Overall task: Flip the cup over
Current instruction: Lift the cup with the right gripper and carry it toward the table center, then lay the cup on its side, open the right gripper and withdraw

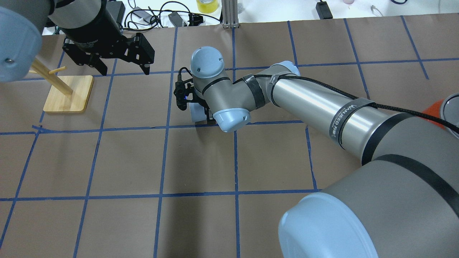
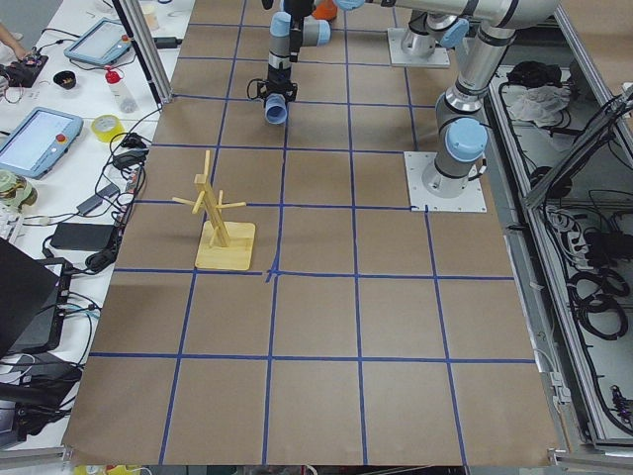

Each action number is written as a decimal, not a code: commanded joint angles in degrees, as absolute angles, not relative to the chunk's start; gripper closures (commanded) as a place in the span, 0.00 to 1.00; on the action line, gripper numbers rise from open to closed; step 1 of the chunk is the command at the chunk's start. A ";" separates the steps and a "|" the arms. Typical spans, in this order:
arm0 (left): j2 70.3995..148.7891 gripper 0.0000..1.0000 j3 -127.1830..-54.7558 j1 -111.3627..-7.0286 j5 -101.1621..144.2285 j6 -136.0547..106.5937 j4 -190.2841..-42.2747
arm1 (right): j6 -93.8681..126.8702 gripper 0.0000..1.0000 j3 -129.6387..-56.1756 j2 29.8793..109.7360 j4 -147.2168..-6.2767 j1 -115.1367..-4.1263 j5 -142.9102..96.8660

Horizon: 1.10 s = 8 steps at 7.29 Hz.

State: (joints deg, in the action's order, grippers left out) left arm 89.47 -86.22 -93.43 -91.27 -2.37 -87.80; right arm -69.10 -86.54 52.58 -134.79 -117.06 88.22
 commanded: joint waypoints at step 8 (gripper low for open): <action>89.39 0.00 -86.22 -93.34 -90.62 -2.46 -89.82 | -47.96 0.00 -89.38 65.79 -122.53 -114.28 99.52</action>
